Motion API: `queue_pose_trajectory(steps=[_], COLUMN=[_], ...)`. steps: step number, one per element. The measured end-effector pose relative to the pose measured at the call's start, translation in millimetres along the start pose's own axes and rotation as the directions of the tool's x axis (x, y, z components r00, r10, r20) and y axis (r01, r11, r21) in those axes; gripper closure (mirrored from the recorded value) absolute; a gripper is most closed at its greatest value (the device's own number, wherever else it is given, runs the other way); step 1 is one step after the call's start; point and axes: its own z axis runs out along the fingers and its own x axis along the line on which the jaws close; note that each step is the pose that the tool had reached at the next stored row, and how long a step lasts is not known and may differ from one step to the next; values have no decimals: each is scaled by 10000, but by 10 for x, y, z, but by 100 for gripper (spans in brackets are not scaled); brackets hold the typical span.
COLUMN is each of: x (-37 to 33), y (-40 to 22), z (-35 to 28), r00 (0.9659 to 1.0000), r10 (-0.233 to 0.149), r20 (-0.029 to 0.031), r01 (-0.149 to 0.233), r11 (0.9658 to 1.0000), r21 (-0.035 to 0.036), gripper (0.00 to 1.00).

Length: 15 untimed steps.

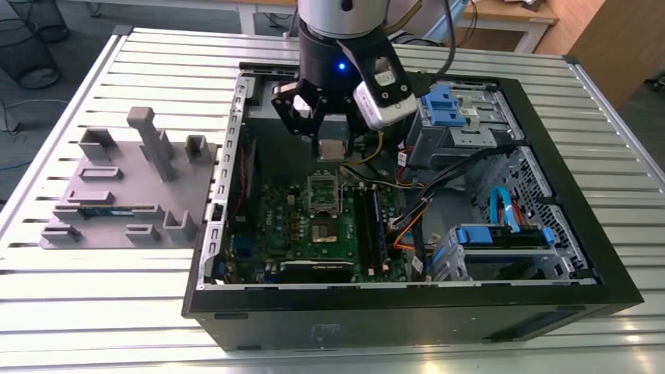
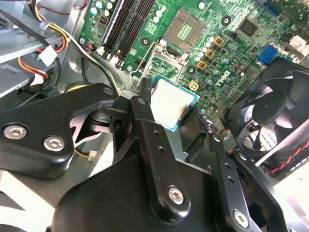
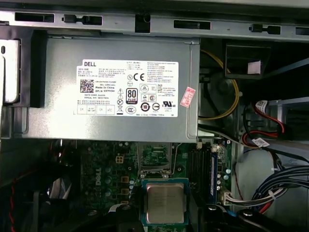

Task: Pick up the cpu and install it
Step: 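Place the cpu into insertion slot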

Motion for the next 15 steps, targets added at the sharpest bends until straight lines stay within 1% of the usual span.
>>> queue_pose_trajectory(steps=[3,8,13,15], x=[2,6,11,12], y=[-32,-94,-132,-134], z=[44,135,223,232], r00=[10000,10000,10000,10000], r10=[0,0,1,2], r20=[-1,1,1,0], r01=[0,0,-1,-2], r11=[10000,10000,10000,10000], r21=[1,0,-2,1], gripper=[53,53,53,53])
